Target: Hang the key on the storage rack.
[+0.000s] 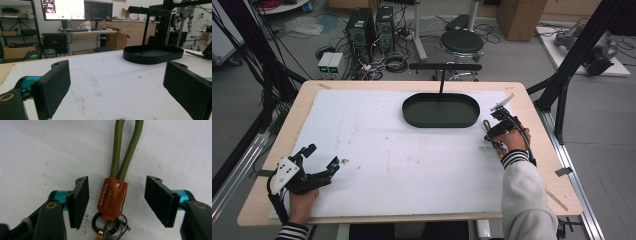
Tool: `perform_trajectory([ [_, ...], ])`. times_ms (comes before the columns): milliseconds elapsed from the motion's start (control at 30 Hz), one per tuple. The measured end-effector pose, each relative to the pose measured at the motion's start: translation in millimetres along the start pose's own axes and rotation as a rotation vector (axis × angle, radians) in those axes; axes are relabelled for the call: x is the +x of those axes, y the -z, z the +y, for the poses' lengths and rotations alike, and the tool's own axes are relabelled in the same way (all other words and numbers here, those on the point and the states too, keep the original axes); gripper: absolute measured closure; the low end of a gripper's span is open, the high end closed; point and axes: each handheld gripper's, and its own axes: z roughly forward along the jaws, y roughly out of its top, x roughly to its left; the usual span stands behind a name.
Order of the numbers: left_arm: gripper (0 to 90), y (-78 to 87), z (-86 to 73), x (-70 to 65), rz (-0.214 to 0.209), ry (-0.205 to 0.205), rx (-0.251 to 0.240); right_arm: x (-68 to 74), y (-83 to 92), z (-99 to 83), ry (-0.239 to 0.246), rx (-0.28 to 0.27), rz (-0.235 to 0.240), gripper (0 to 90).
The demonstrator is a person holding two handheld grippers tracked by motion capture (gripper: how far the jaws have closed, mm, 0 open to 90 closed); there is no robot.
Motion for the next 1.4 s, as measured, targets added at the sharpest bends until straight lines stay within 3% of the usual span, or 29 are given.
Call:
perform_trajectory([
  [433,7.9,-0.1,0.0,-0.2,0.000,0.000,-0.001,1.5,0.4,1.4,0.004,0.013,0.017,63.1],
  [567,7.9,0.0,0.1,0.0,-0.001,-0.001,0.000,0.9,0.0,1.4,0.001,0.017,0.018,66.3],
  [700,7.9,0.0,0.0,0.1,0.000,-0.002,0.001,0.3,2.2,1.3,-0.025,0.023,0.018,72.4],
  [1167,7.9,0.0,0.1,0.2,0.000,-0.002,0.001,0.4,3.1,1.2,-0.006,0.020,0.020,74.1],
  [1400,7.9,-0.1,0.1,0.2,0.001,-0.001,0.000,0.1,11.6,0.2,0.002,-0.043,0.031,74.2],
])
